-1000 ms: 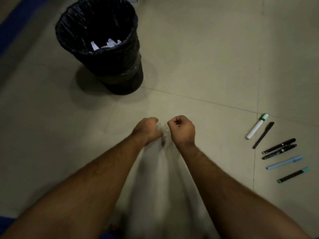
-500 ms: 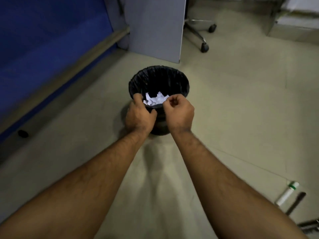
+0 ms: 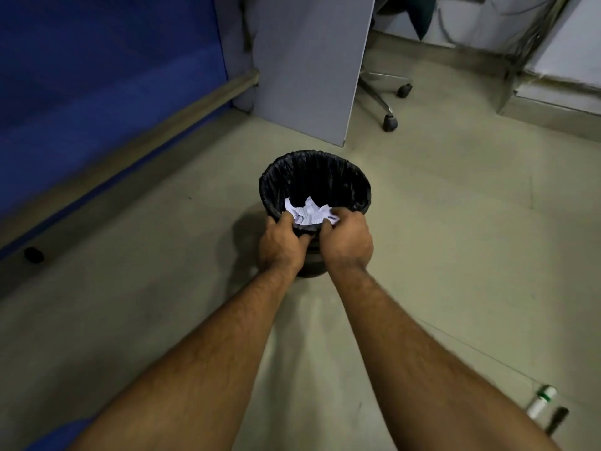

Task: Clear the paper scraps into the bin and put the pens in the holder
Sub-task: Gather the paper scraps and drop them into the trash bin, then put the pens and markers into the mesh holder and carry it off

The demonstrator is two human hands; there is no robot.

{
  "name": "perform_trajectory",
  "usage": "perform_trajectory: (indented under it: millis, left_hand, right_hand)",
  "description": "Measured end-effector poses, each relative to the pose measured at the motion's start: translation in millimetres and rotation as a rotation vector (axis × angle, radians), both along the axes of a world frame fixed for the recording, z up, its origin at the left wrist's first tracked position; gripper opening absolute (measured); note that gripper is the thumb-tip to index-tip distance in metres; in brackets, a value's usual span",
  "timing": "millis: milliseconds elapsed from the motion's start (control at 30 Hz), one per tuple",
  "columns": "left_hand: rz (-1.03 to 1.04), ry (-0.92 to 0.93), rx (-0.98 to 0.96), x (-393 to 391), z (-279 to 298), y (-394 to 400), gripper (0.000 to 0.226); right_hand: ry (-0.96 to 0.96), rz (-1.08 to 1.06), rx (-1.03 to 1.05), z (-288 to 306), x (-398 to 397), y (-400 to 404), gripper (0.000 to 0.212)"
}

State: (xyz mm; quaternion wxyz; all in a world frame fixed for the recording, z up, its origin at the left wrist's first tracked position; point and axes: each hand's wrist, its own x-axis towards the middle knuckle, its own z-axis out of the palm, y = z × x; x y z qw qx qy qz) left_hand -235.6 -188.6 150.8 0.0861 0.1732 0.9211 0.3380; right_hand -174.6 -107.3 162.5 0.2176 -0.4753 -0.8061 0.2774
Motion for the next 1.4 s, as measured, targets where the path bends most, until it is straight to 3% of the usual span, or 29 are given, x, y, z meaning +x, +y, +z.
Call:
perform_trajectory:
  millis: [133, 300, 433, 533, 633, 733, 800, 967, 1100, 1233, 1400]
  left_hand:
    - [0.044, 0.024, -0.003, 2, 0, -9, 0.041]
    - [0.098, 0.07, -0.101, -3, -1, -46, 0.046]
    - [0.225, 0.049, -0.042, -18, 5, -81, 0.043]
    - [0.313, -0.029, -0.028, -37, 10, -90, 0.05]
    - [0.324, -0.109, -0.003, -46, 19, -91, 0.072]
    - [0.363, -0.09, -0.047, -31, 44, -99, 0.052]
    - [0.368, -0.066, -0.025, -16, 75, -104, 0.034]
    - [0.34, -0.069, 0.071, 8, 192, -112, 0.014]
    - [0.367, -0.129, 0.343, 19, 313, -104, 0.0]
    - [0.323, -0.118, 0.489, 30, 443, -106, 0.003]
    - [0.398, -0.039, 0.436, 16, 577, -149, 0.004]
  right_hand:
    - [0.135, -0.123, -0.065, -10, 3, -3, 0.055]
    - [0.138, 0.176, -0.195, -16, -11, -25, 0.041]
    - [0.135, 0.339, -0.305, -13, -40, -51, 0.045]
    - [0.277, 0.459, -0.591, -11, -65, -67, 0.052]
    - [0.493, 0.417, -0.814, -3, -69, -74, 0.048]
    - [0.501, 0.331, -0.82, 19, -53, -83, 0.033]
    - [0.466, 0.275, -0.798, 50, -37, -89, 0.022]
    - [0.489, 0.2, -0.71, 169, -15, -93, 0.004]
    - [0.569, 0.178, -0.673, 279, -1, -93, 0.01]
    - [0.675, 0.131, -0.745, 406, 7, -89, 0.012]
    - [0.593, 0.308, -0.742, 542, -17, -123, 0.008]
